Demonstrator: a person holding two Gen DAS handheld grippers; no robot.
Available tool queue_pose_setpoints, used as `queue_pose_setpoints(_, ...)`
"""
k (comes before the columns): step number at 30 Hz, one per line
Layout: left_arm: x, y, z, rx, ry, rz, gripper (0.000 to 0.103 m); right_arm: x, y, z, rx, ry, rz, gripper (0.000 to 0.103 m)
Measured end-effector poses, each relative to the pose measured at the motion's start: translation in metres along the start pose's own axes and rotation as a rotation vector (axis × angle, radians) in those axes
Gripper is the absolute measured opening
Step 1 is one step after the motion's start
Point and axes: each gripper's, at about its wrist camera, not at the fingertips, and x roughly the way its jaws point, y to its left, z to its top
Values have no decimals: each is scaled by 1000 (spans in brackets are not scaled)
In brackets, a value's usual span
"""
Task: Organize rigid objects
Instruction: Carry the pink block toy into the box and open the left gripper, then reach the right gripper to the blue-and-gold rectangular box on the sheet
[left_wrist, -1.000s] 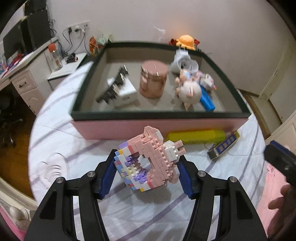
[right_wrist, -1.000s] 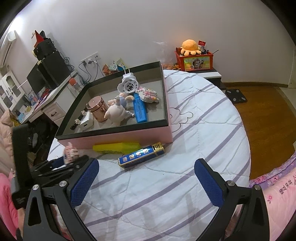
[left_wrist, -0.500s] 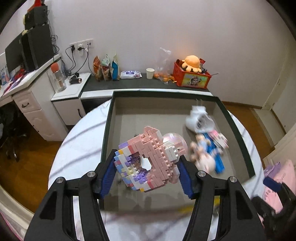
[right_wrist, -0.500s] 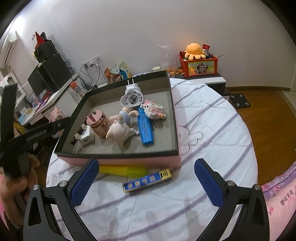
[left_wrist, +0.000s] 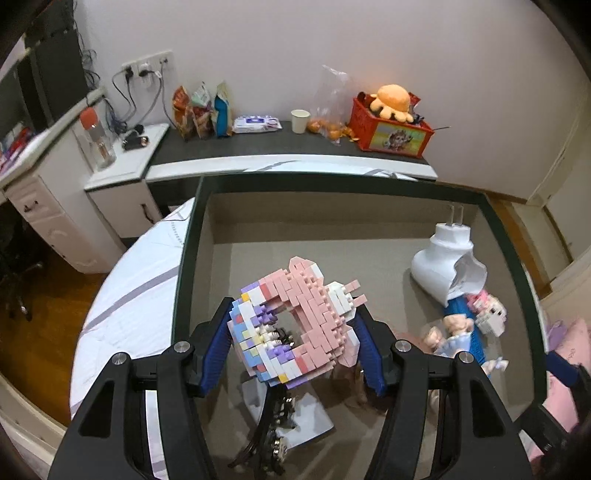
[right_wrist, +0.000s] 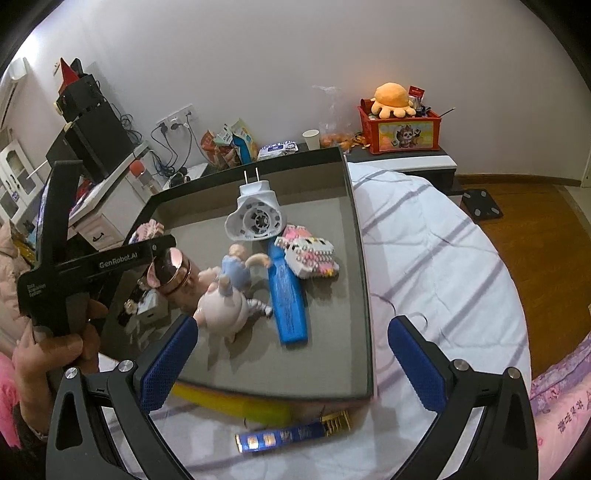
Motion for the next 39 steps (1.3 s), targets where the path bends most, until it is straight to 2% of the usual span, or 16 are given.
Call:
queue_pose_setpoints(3, 4, -2, 4, 19, 7, 34, 62, 9, -2, 6, 4, 10, -7, 103)
queue_pose_setpoints(10, 15, -7, 7, 34, 49, 41, 65, 20, 0, 21, -6, 8, -20, 103)
queue_pose_setpoints(12, 16, -7, 8, 37, 50, 51, 76, 23, 1, 24, -5, 8, -23, 103)
queue_pose_setpoints(15, 16, -8, 10, 39, 50, 57, 85, 27, 3, 28, -8, 9, -21, 103)
queue_pose_setpoints(22, 12, -14, 8, 57, 45, 65, 91, 27, 3, 31, -6, 6, -16, 103)
queue_pose_setpoints(28, -27, -15, -3, 30, -39, 47, 95, 10, 5, 29, -5, -24, -20, 103)
queue_pose_setpoints(34, -83, -9, -35, -8, -136, 28, 102, -20, 4, 16, 4, -65, -28, 103)
queue_pose_setpoints(39, -114, -7, -74, -33, -141, 9, 103, -47, 5, -2, 1, -85, -35, 103)
